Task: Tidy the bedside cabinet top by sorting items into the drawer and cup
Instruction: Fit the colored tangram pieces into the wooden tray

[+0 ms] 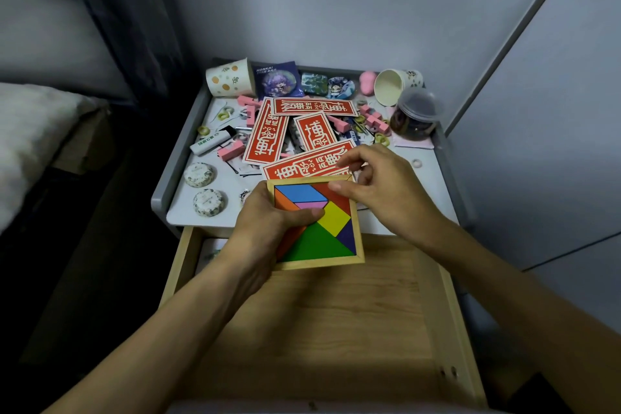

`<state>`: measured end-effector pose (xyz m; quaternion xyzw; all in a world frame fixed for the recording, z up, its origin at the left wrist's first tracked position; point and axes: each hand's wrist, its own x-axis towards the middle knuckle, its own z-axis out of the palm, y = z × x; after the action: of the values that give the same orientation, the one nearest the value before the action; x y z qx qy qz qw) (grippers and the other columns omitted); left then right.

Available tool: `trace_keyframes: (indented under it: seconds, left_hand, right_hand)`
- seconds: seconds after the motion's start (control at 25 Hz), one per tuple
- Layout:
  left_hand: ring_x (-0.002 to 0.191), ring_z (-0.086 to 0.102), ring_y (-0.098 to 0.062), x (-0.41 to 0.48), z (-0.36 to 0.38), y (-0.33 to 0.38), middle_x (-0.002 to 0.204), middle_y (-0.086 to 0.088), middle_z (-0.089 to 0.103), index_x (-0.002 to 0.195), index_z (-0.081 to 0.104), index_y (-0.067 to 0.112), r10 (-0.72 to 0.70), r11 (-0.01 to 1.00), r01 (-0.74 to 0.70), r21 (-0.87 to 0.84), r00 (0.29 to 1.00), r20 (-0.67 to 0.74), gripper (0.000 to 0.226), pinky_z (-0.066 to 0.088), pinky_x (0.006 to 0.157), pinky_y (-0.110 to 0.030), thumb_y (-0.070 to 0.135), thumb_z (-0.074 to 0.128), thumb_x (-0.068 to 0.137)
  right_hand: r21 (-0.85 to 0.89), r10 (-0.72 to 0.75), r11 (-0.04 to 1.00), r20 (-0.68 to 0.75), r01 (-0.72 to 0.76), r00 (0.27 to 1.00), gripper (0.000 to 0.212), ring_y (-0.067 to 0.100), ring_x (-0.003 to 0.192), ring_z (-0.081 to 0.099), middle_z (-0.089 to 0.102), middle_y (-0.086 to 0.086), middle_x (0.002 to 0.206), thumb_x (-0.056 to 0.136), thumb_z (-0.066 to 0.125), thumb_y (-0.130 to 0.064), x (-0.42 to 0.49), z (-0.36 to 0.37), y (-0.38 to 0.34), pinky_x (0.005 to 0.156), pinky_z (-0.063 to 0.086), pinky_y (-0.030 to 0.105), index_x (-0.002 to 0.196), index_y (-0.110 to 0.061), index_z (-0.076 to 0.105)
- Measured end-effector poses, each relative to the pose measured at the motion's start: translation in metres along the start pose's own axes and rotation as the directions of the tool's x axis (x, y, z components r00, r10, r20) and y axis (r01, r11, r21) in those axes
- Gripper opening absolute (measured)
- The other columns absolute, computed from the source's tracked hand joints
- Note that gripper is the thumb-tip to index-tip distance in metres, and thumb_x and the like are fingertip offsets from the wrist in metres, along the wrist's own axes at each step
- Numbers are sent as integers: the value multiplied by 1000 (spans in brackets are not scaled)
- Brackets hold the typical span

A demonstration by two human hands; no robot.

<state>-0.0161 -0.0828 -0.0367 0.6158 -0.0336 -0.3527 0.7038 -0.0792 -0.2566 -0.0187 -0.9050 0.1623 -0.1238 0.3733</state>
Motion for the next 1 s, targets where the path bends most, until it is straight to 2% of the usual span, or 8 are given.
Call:
trace_keyframes:
  seconds: [0.12,0.2,0.28,0.4,0.56,0.72,0.8,1.0]
  left_hand:
    - [86,74,-26,0,-1,-1,97,-9,76,113,61,7,11,1000,-12,-20,1000,-28,46,62,73,-37,-7,77,73]
    - [90,74,-29,1,-3,-1,101,-12,75,117,60,5,3,999,-4,-31,1000,-31,48,61,80,-43,-7,77,73]
    - [89,74,-30,2,-4,-1,101,-13,75,117,59,5,-2,999,1,-47,1000,-25,48,61,76,-42,-7,76,74]
    - [84,75,-26,4,-8,0,97,-10,76,114,59,6,12,997,-15,-73,999,-33,46,61,63,-33,-5,77,73]
    - [87,74,-28,9,-14,3,100,-13,75,114,61,4,56,997,-59,-57,997,-62,46,61,69,-36,-6,76,73]
    - [84,75,-25,9,-29,12,97,-10,76,103,66,11,63,997,-66,27,995,74,39,59,63,-29,4,80,67]
    - [89,74,-24,4,-40,18,99,-7,76,104,64,14,57,992,-72,103,988,141,47,60,67,-29,8,82,62]
    - [99,71,-30,-13,-58,20,109,-12,73,117,56,9,-70,969,33,245,987,144,69,58,86,-46,0,82,54]
  right_hand:
    - [267,168,940,171,-210,971,18,5,54,59,68,-8,71,90,67,-26,2,-1,1,44,40,14,102,-14,63]
    - [345,168,902,269,-257,949,15,3,43,53,67,-7,58,93,64,-20,1,2,0,40,36,12,104,-10,62]
    - [407,168,866,306,-289,937,11,2,41,51,65,-9,55,94,63,-19,0,5,-1,39,35,12,102,-11,63]
    - [425,198,841,334,-335,921,15,3,44,50,64,-9,56,94,63,-27,2,5,-1,41,35,15,100,-14,66]
    - [409,137,846,454,-342,880,20,5,46,50,67,-2,66,92,64,-23,2,6,-1,42,39,16,104,-8,69]
    - [421,96,850,469,-317,878,18,7,45,53,68,10,71,90,66,-15,2,10,-4,42,43,17,102,-2,68]
    - [433,103,841,460,-324,882,16,7,45,54,69,6,68,89,67,-15,-2,14,-7,42,44,16,101,-4,68]
    - [474,133,781,510,-407,850,16,8,49,57,73,5,76,91,65,-17,-34,29,-20,44,47,17,105,-8,66]
